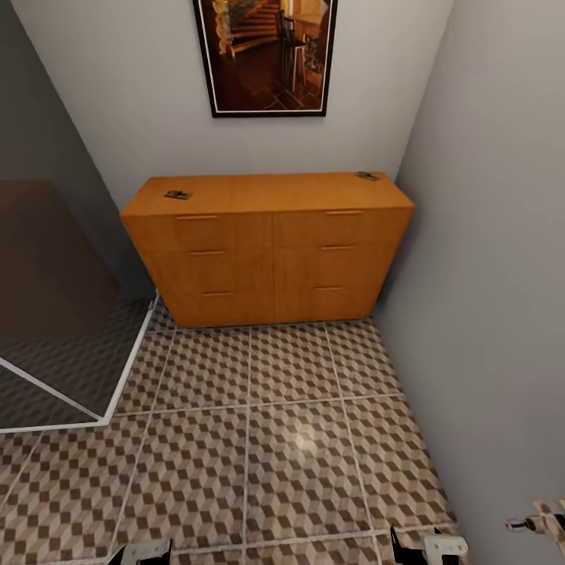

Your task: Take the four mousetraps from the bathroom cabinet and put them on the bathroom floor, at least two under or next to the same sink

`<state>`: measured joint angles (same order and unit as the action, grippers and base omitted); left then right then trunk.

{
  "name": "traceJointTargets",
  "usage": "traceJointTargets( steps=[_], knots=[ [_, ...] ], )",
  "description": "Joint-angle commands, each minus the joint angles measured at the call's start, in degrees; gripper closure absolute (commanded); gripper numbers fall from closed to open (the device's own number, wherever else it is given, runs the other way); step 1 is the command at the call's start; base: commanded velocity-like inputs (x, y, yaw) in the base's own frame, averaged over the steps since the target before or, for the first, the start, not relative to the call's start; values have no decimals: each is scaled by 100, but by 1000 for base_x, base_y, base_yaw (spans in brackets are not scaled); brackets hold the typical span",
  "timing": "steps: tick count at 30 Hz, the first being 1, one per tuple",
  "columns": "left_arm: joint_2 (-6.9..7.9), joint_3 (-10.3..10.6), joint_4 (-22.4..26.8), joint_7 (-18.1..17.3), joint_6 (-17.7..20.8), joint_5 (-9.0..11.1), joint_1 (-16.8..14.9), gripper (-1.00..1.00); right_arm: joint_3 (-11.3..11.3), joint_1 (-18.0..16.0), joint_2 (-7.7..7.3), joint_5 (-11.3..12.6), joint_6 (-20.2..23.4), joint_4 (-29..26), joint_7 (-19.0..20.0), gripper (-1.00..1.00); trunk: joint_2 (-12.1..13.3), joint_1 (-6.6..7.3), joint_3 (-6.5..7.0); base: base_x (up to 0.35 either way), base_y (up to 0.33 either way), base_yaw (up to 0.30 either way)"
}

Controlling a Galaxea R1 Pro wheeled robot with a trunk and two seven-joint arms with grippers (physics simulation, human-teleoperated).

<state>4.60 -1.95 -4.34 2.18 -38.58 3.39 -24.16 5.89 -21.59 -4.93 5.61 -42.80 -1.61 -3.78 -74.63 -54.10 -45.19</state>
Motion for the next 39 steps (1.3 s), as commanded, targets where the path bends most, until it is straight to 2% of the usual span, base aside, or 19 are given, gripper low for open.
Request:
traceJointTargets(
  steps=[1,24,39],
  knots=[
    [1,-16,-23,-7,-34,10,-8,-100,53,-3,0,56,-14,3,-8,-100,-2,-1,-4,149,-104,0],
    [0,-17,-23,-7,-35,12,-10,-100,53,-2,1,56,-9,3,-8,-100,-2,-1,-4,147,-113,0],
    [2,-19,-23,-7,-35,9,-8,-100,53,-3,1,55,-9,3,-8,-100,-2,-1,-4,139,-19,0]
  ],
)
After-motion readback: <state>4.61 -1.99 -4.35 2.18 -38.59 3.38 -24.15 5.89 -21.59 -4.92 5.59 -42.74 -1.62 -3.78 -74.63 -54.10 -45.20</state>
